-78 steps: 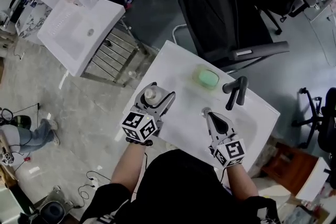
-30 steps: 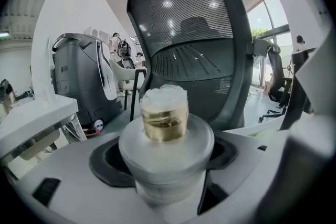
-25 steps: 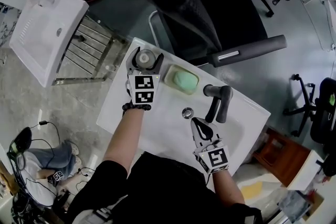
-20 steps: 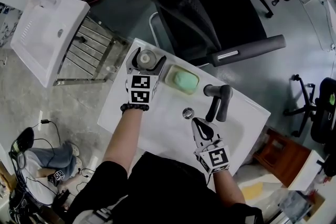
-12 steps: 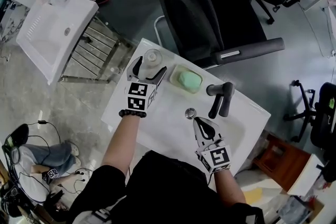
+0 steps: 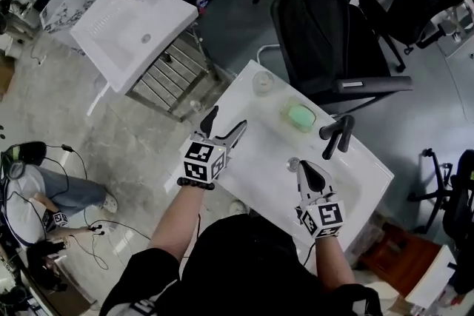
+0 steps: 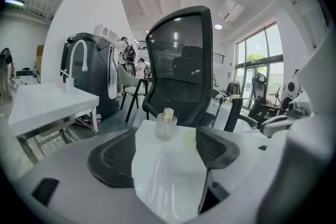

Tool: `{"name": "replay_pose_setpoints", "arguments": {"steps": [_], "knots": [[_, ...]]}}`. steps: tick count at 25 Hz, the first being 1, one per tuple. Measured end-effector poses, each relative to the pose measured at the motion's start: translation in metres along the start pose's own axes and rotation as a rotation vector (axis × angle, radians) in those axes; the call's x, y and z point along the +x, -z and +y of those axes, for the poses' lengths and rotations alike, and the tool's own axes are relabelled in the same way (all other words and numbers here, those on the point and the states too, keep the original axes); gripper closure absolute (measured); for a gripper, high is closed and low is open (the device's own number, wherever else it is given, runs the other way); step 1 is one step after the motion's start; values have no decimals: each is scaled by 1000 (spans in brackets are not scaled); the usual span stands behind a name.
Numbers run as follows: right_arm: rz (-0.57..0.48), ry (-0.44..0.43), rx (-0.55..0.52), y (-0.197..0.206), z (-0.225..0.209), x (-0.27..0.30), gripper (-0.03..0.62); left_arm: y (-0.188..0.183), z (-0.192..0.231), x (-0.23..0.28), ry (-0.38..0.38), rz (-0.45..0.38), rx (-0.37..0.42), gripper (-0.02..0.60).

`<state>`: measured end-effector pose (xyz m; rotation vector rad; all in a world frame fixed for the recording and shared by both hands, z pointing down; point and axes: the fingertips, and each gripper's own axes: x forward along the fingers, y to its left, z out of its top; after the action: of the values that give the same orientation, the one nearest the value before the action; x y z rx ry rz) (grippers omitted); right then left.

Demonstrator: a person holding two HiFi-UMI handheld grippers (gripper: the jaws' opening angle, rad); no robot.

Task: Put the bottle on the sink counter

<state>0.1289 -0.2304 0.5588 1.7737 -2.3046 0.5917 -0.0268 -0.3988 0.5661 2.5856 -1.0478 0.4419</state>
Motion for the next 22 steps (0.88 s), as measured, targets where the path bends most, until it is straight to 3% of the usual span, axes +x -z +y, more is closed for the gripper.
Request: {"name": "replay_pose_setpoints", "arguments": {"steps": [8,15,22], "knots": [[-101,64,35,-42,12,-22,563,-38,-7,-97,-8,-141,-26,507],[-126,87,7,-55,35,-40,564,-66,-32,-161,-3,-256,-19,531],[-160,87,18,-72,35,-42,565,-73,-32,-182,-40,-283,-52,531]]}}
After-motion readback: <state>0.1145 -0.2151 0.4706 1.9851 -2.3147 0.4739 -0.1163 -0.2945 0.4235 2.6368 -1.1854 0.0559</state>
